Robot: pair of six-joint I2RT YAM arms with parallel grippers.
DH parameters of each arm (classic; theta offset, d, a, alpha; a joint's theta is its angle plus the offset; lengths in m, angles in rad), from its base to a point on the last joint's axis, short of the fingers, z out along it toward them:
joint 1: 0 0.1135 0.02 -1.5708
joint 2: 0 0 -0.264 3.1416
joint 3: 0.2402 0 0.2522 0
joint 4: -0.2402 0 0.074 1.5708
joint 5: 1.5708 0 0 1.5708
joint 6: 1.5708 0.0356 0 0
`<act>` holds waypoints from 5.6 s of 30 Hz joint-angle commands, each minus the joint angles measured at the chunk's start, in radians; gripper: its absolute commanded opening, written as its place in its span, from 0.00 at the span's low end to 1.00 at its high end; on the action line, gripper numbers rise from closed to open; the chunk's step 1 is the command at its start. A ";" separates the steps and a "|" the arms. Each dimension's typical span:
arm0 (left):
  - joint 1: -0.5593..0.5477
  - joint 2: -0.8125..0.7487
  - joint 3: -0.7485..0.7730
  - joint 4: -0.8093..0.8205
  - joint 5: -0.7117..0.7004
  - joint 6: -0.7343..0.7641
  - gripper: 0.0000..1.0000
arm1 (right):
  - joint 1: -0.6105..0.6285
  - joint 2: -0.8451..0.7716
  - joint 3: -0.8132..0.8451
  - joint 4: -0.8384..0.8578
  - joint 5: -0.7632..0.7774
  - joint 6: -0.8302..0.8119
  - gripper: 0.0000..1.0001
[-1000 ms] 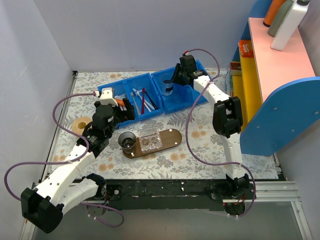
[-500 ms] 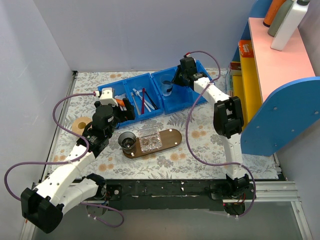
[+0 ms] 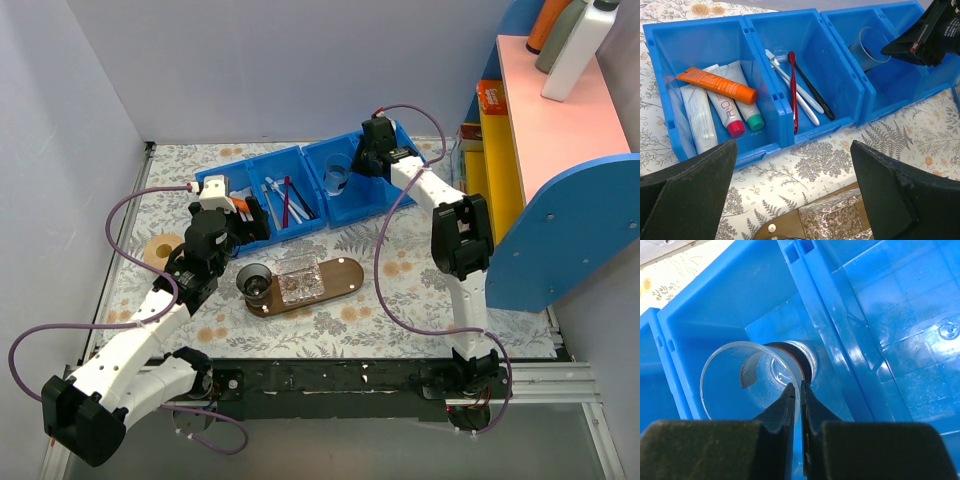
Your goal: Prepare toiletry sets of a toothbrush and toothpaste on the tray
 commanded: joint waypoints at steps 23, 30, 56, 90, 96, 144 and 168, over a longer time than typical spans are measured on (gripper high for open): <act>0.006 -0.014 -0.012 0.038 0.063 -0.004 0.98 | 0.063 -0.363 -0.168 0.024 0.102 -0.139 0.01; -0.008 0.082 0.069 0.069 0.196 -0.231 0.91 | 0.138 -0.495 -0.309 0.081 0.162 -0.133 0.01; -0.229 0.498 0.321 0.081 0.187 -0.440 0.84 | 0.237 -0.796 -0.642 0.173 0.297 -0.121 0.01; -0.280 0.672 0.425 0.075 0.173 -0.414 0.00 | 0.303 -0.911 -0.774 0.131 0.303 -0.162 0.18; -0.284 0.673 0.436 0.063 0.183 -0.339 0.00 | 0.302 -0.933 -0.755 0.067 0.233 -0.208 0.39; -0.284 0.635 0.599 -0.279 0.802 0.303 0.00 | 0.306 -0.997 -0.795 -0.317 -0.108 -0.313 0.06; -0.280 0.505 0.496 -0.068 0.553 0.229 0.89 | 0.316 -1.173 -0.979 -0.128 0.100 -0.027 0.01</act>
